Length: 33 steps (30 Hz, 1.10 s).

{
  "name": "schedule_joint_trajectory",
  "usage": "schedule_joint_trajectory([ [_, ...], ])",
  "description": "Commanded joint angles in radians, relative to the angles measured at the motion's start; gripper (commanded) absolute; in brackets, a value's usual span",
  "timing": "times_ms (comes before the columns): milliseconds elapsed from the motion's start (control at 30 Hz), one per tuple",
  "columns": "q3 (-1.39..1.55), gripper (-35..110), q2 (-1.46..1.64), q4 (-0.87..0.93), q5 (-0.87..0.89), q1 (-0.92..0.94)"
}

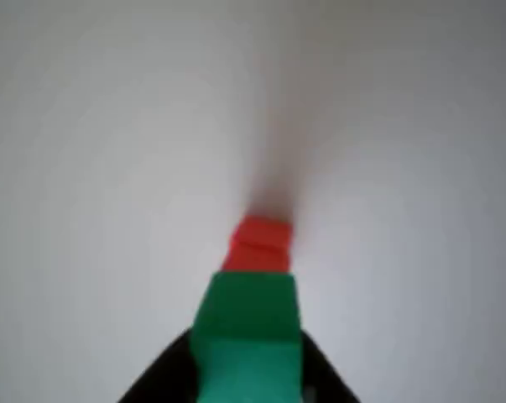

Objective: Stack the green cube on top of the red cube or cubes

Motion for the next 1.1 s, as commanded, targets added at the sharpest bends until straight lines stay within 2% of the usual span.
schedule_joint_trajectory([
  [0,-0.071,-2,0.063,0.006,0.017,-0.023],
  [1067,-0.094,-2,-0.048,-0.026,0.037,-0.067],
])
